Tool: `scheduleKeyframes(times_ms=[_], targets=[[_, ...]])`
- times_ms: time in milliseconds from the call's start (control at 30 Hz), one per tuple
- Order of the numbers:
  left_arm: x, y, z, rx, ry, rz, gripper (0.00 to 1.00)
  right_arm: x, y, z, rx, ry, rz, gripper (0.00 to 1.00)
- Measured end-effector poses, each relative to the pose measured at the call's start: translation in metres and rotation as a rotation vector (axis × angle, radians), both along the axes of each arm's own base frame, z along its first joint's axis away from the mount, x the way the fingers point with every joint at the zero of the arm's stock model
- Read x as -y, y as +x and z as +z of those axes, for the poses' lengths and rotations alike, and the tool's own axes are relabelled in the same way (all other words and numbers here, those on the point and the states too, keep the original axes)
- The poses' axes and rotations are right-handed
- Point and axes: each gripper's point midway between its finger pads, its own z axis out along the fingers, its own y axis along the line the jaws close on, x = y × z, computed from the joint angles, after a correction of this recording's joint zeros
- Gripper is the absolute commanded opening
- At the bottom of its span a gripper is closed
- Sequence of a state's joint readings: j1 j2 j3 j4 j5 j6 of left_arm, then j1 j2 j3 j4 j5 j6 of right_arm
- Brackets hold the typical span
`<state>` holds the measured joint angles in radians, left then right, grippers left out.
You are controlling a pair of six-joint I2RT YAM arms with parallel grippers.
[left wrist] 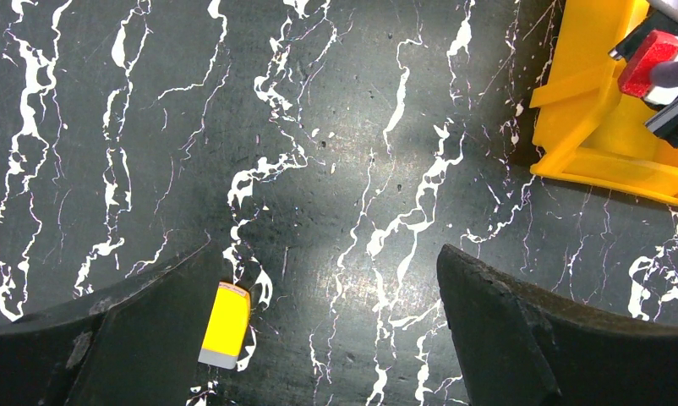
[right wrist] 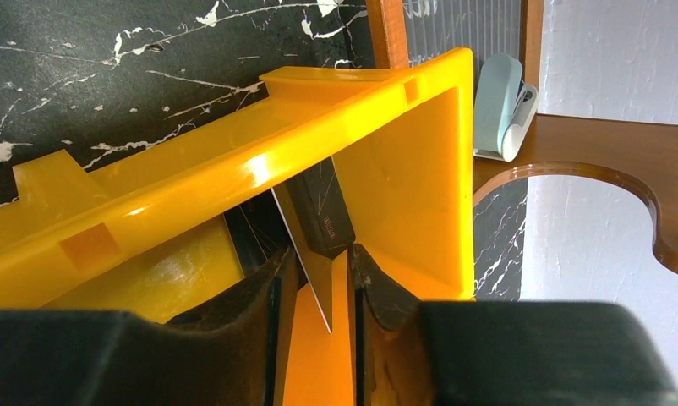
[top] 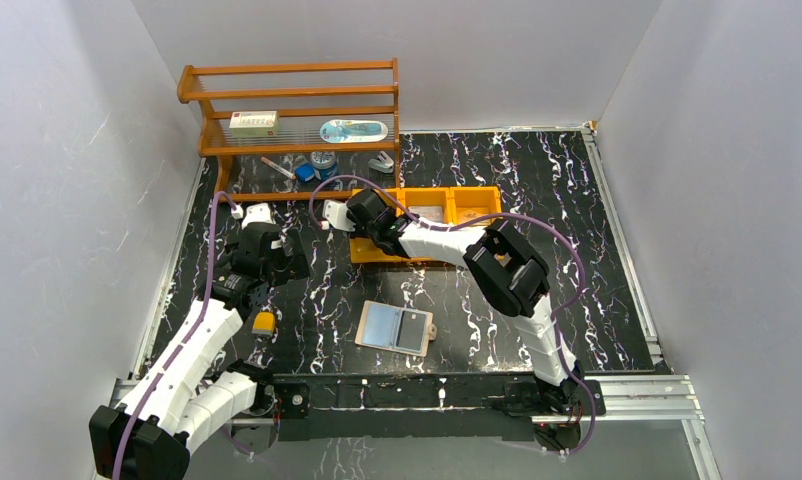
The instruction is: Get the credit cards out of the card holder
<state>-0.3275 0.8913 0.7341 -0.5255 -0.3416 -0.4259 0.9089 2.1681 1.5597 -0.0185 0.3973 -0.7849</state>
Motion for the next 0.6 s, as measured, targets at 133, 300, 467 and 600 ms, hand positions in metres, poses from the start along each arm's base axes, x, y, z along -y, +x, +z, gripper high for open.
scheduleKeyframes(times_ms=[133,300,467,600], targets=[[0.0,0.0,-0.0002,-0.001,0.0,0.0,0.98,-0.0004,-0.0008,-0.0011,-0.01,0.013,-0.007,0.41],[0.0,0.0001,-0.0006,-0.003,0.001,0.0,0.98,0.0006,-0.0009,-0.0032,-0.023,0.03,-0.02,0.47],[0.0,0.0,-0.001,-0.005,0.003,-0.002,0.98,0.005,-0.0016,-0.008,-0.036,0.03,-0.036,0.5],[0.0001,0.0001,-0.0022,-0.01,0.005,-0.003,0.98,0.0061,-0.0012,-0.0085,-0.046,0.055,-0.064,0.59]])
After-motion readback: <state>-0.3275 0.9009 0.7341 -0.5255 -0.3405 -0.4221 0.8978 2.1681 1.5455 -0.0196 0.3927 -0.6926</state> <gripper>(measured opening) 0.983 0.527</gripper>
